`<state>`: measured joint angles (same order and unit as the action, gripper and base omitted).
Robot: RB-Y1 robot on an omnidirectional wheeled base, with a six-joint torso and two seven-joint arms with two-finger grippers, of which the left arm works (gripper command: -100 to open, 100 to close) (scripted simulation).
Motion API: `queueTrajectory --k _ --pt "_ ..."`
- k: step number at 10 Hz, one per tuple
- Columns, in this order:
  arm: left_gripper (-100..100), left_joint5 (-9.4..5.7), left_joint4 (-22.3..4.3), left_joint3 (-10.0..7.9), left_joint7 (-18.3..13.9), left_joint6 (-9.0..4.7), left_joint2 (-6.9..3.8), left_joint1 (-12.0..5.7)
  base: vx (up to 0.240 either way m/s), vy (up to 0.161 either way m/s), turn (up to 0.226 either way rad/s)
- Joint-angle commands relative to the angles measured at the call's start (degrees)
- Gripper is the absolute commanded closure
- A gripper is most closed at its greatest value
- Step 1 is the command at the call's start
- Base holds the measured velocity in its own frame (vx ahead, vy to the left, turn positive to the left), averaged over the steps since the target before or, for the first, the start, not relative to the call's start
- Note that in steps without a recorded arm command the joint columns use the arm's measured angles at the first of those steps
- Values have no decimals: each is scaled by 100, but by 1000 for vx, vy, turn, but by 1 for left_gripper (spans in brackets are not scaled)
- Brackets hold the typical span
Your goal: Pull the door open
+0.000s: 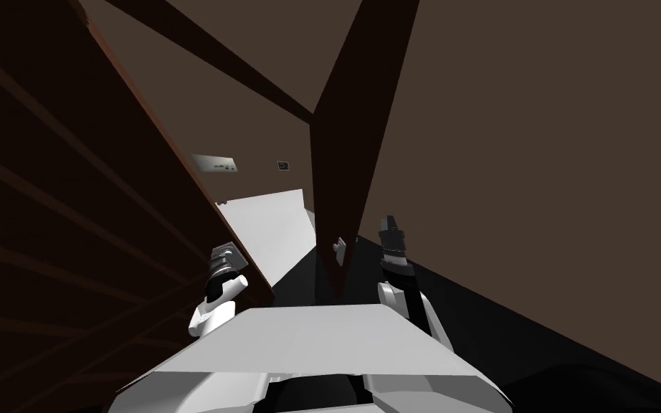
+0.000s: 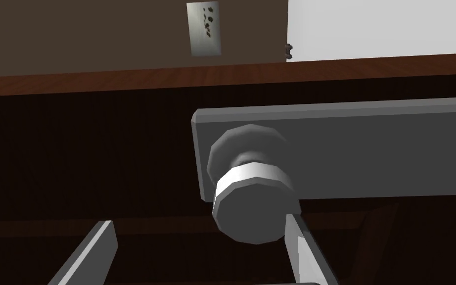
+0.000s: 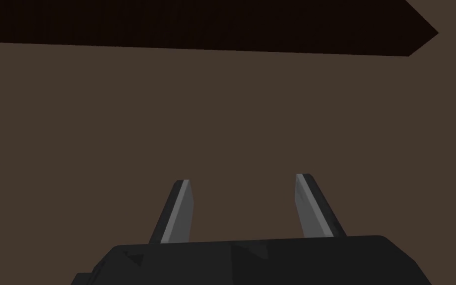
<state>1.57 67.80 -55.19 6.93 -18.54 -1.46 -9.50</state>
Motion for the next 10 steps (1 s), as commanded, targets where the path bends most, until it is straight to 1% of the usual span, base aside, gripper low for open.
queueTrajectory --k 1,2,3,4,9,10 --pt "-100 -6 -52 15 -20 -20 5 4 104 148 6" --pt "-100 -12 -93 30 -37 -38 130 15 100 152 13" --pt "-100 -12 -138 27 -34 -60 57 8 42 63 -5" --pt "100 -12 -138 27 -34 -60 57 8 -5 -6 0" --pt "100 -12 -138 27 -34 -60 57 8 -9 -14 1" --pt "-100 -22 -145 62 -47 -17 -71 -10 -61 -81 7"
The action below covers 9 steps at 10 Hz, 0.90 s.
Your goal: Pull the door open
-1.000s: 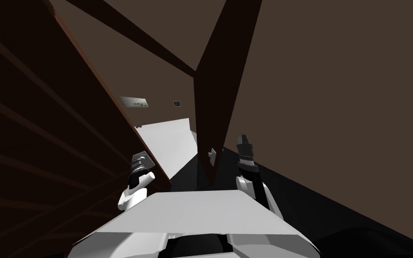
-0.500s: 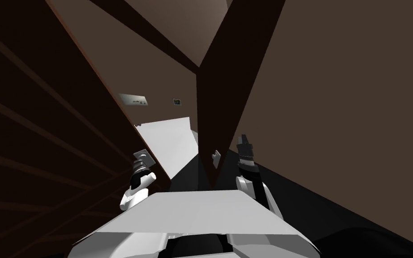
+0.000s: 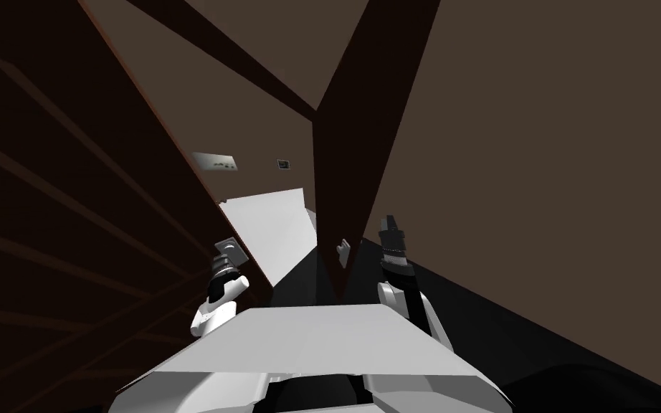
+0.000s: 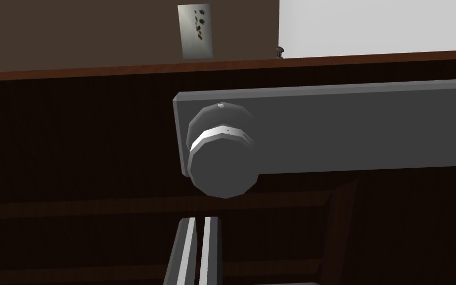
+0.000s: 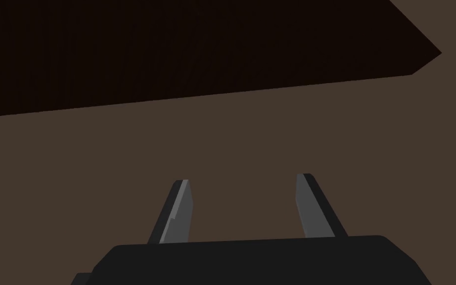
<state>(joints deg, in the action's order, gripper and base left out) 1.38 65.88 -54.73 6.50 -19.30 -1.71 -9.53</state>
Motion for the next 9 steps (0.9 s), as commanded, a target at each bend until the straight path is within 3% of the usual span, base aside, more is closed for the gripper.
queueTrajectory --k 1,3,4,5,6,8,9 --pt "-100 -6 45 25 -8 70 -54 -12 -102 -125 17" --pt "-100 -16 38 62 -22 117 4 -30 -103 -146 12" --pt "-100 -22 34 82 -30 142 107 -41 -111 -140 12" --pt "-100 -20 0 67 -24 111 37 -46 -58 -66 7" --pt "-100 -51 -161 101 -125 48 -137 -3 63 33 -7" --pt "-100 -74 -278 125 -202 0 -262 31 115 68 -11" --pt "-100 -100 -409 153 -289 -53 -397 69 167 99 -7"
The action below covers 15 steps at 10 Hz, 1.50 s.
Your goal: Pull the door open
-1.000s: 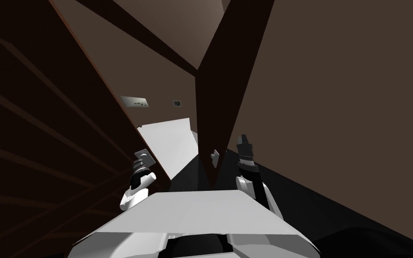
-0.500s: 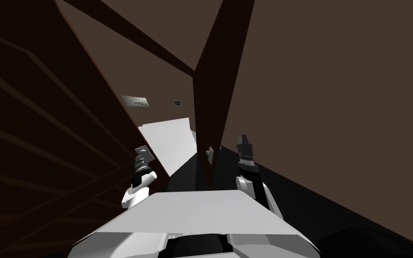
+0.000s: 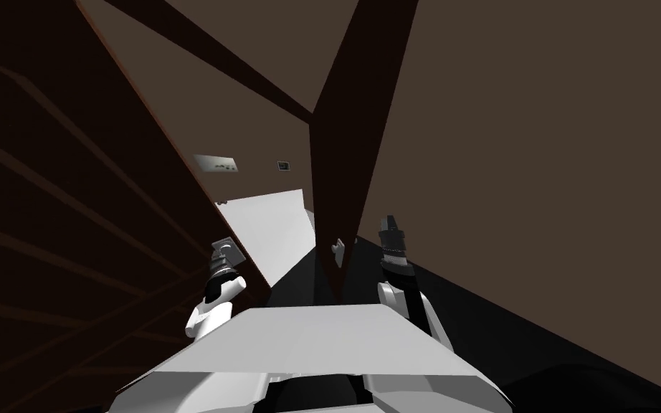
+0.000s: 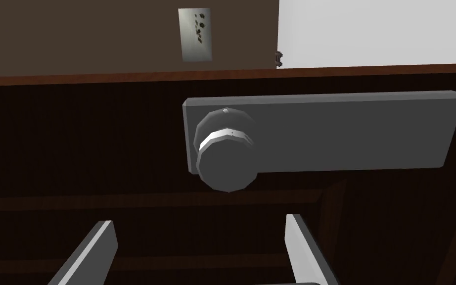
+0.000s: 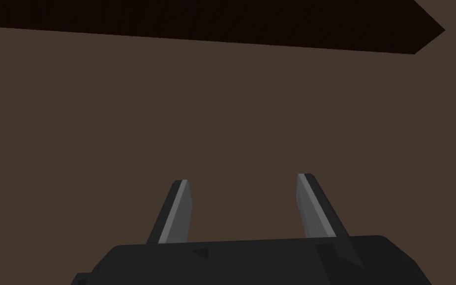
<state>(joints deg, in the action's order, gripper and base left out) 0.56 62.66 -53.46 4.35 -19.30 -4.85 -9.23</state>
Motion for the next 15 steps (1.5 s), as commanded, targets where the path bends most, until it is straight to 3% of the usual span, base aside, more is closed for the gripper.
queueTrajectory --k 1,5,6,7,12,15 --pt "-100 -46 -223 54 -163 -109 -218 80 227 118 -18" --pt "-100 -117 -582 130 -400 -256 -555 185 95 72 -59" --pt "-100 -105 -508 119 -357 -219 -498 171 7 17 -42" --pt "100 -105 -508 119 -357 -219 -498 171 -6 -6 25" --pt "100 -105 -508 119 -357 -219 -498 171 -1 -2 2" --pt "100 -89 -553 393 -440 -165 -520 120 -210 -14 -48"
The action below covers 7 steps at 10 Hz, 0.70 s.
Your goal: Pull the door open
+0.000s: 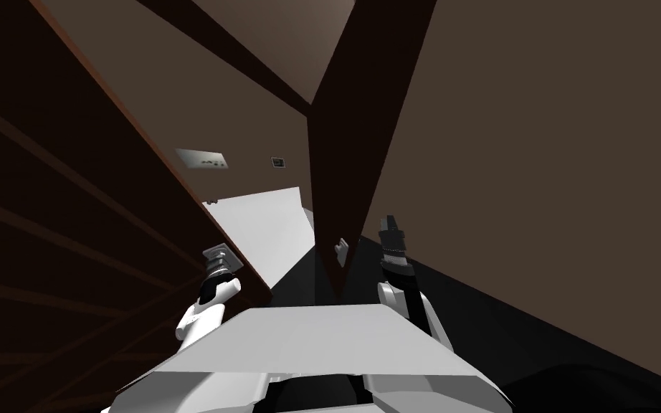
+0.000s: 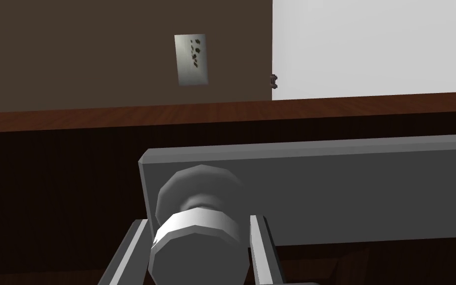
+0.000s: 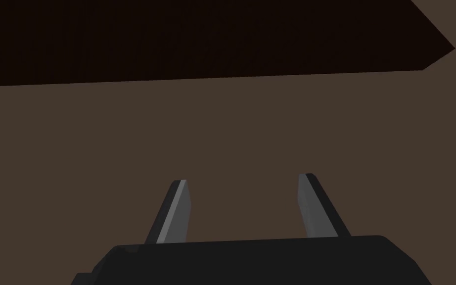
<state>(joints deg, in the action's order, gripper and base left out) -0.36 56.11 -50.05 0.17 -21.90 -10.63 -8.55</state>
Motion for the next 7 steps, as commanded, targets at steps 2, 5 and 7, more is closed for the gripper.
queueTrajectory --k 2,5,7 --pt "100 18 68 301 -96 136 32 2 -250 -42 -52" --pt "100 40 21 650 -200 192 -5 -67 -256 -49 -41" --pt "100 44 -52 679 -205 166 -28 -98 -188 -38 -38"
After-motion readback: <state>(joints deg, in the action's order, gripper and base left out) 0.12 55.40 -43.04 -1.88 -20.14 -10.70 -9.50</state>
